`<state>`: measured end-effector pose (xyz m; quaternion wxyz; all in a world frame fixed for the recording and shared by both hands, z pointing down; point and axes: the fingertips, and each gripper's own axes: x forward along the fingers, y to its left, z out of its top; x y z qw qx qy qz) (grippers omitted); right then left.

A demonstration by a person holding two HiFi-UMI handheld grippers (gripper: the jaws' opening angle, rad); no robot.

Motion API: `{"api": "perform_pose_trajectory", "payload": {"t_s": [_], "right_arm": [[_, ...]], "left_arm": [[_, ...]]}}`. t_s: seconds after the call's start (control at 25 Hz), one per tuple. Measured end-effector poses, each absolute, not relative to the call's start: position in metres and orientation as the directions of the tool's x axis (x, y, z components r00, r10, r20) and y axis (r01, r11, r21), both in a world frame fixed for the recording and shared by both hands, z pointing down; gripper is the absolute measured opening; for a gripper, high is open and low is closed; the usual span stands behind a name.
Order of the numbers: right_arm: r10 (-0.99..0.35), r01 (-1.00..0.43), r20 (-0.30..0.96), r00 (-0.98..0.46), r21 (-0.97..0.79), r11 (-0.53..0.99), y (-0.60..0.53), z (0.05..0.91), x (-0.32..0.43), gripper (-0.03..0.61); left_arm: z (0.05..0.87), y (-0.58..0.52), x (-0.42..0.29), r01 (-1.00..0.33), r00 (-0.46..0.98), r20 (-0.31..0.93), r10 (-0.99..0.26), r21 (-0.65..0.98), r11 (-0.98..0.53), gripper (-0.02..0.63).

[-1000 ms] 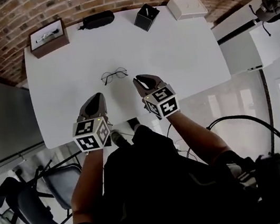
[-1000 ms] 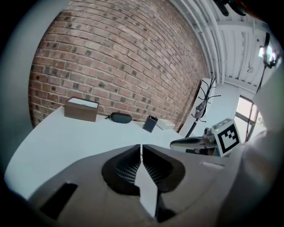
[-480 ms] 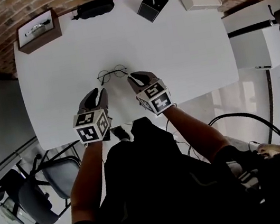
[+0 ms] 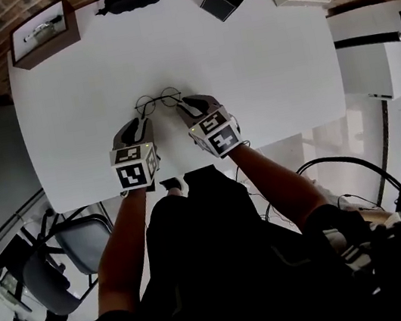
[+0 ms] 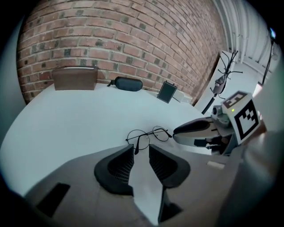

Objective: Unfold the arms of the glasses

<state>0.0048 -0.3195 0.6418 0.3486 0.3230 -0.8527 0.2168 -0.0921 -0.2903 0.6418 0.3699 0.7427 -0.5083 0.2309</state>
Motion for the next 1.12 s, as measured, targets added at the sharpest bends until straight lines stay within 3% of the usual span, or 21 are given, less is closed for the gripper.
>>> {"api": "perform_pose_trajectory", "payload": {"t_s": [1.12], "right_arm": [[-0.388,-0.715,0.789,-0.477,-0.091,0.693,-0.322,0.661,0.006,0.044]], "left_arm": [[0.669,-0.296,-0.088,-0.929,0.37,0.771,-0.519,0.315,-0.194,0.103]]}}
